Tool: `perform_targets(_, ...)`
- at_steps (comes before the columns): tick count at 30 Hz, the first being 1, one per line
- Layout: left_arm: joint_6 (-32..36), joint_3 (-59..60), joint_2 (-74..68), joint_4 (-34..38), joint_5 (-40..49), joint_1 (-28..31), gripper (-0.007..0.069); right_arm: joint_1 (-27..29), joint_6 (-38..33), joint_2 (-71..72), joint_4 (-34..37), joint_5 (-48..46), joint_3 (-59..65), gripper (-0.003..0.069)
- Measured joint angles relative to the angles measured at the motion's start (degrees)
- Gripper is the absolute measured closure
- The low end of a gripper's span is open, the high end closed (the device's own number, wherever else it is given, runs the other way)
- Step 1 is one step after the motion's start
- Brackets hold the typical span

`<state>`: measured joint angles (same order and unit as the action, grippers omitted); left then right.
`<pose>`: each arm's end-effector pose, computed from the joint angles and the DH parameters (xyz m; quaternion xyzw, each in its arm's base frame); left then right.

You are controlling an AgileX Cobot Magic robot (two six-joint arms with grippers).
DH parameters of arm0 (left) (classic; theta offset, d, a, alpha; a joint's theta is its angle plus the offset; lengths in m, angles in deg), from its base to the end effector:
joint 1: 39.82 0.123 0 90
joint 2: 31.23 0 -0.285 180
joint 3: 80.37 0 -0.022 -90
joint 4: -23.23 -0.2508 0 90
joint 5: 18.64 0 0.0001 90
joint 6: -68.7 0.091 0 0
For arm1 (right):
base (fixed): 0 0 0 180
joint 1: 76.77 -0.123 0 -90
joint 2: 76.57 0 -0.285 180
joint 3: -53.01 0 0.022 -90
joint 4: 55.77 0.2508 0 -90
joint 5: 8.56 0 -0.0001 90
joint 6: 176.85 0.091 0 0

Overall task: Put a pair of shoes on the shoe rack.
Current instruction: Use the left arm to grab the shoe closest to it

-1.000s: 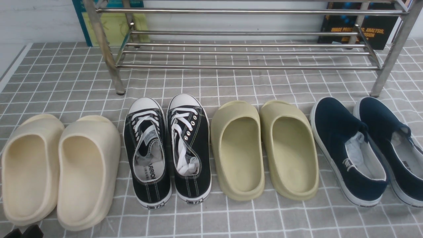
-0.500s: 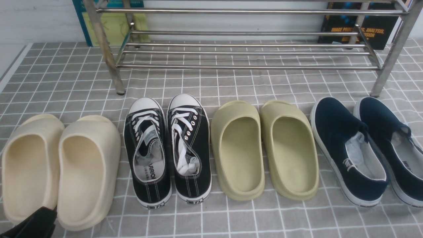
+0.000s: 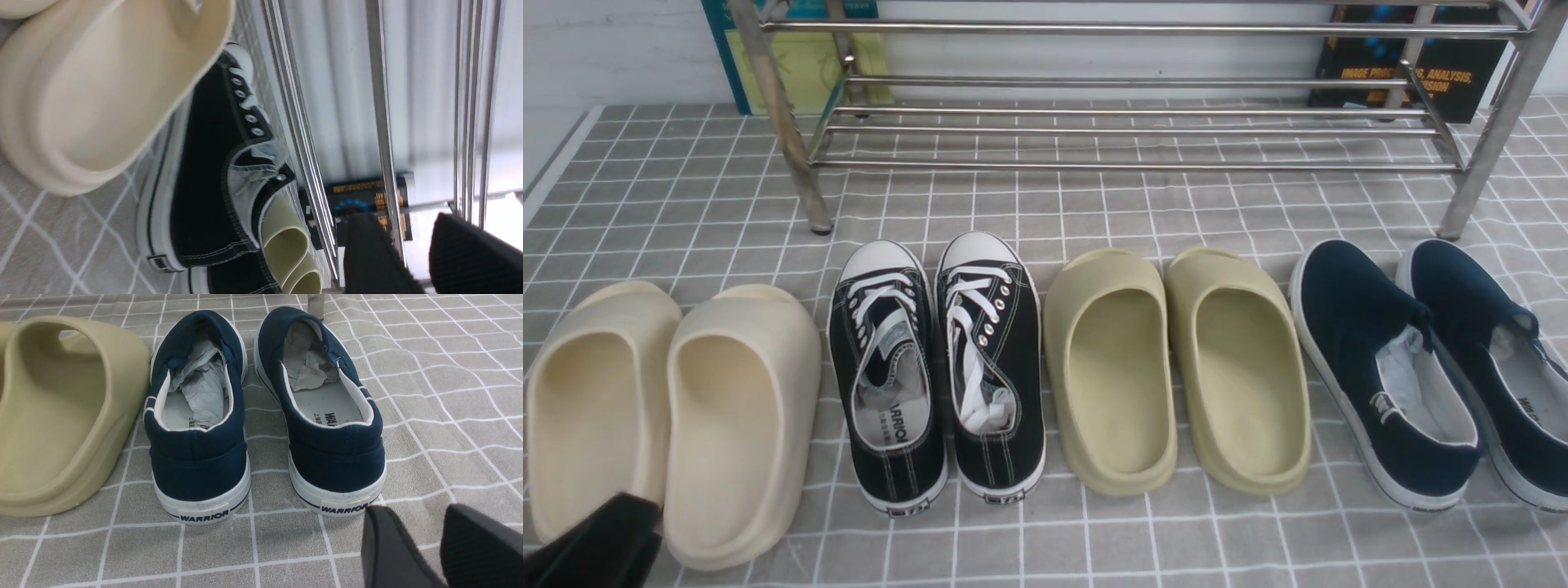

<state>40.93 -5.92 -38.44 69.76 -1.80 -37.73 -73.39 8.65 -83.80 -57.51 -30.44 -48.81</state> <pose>0.0517 -0.0173 0.2115 -0.3839 0.6179 -0.4584 0.5106 0.0522 -0.0041 0.1737 0.0544 0.8035 -0.0019 0.5929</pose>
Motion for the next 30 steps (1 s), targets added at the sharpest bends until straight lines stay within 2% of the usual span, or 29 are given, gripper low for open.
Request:
perform_targets(2, 5.7, -4.6, 0.0, -2.5, 2.9, 0.0, 0.0386, 0.0, 0.0, 0.0, 0.0, 0.0, 0.0, 0.0419)
perform_targets(3, 6.3, -5.2, 0.0, -3.3, 3.3, 0.0, 0.0386, 0.0, 0.0, 0.0, 0.0, 0.0, 0.0, 0.0419)
perform_targets(5, 12.3, -13.9, -2.1, -11.1, 11.6, 0.0, 0.0405, 0.0, 0.0, 0.0, 0.0, 0.0, 0.0, 0.0419)
perform_targets(6, 12.4, -14.6, -2.9, -12.6, 12.4, 0.0, 0.0413, 0.0, 0.0, 0.0, 0.0, 0.0, 0.0, 0.0419)
perform_targets(7, 13.1, -19.2, -6.2, -17.6, 18.2, 0.0, 0.0445, 0.0, 0.0, 0.0, 0.0, 0.0, 0.0, 0.0419)
perform_targets(8, 13.1, -23.8, -11.1, -23.7, 24.4, 0.0, 0.0494, 0.0, 0.0, 0.0, 0.0, 0.0, 0.0, 0.0419)
perform_targets(12, 13.1, -34.3, -25.7, -39.1, 39.2, 0.0, 0.0638, 0.0, 0.0, 0.0, 0.0, 0.0, 0.0, 0.0419)
perform_targets(15, 13.3, -40.7, -35.2, -46.5, 45.9, 0.0, 0.0638, 0.0, 0.0, 0.0, 0.0, 0.0, 0.0, 0.0419)
perform_targets(20, 13.3, -45.5, -46.0, -48.9, 48.0, -2.6, 0.0638, 0.0, 0.0, 0.0, 0.0, 0.0, 0.0, 0.0419)
perform_targets(26, 13.4, -50.0, -58.8, -49.5, 46.6, -14.3, 0.0634, 0.0, 0.0, 0.0, 0.0, 0.0, 0.0, 0.0419)
perform_targets(29, 13.4, -51.2, -62.6, -50.4, 44.9, -17.6, 0.0606, 0.0, 0.0, 0.0, 0.0, 0.0, 0.0, 0.0419)
perform_targets(30, 12.7, -52.6, -65.4, -50.7, 43.7, -19.9, 0.0568, 0.0, 0.0, 0.0, 0.0, 0.0, 0.0, 0.0419)
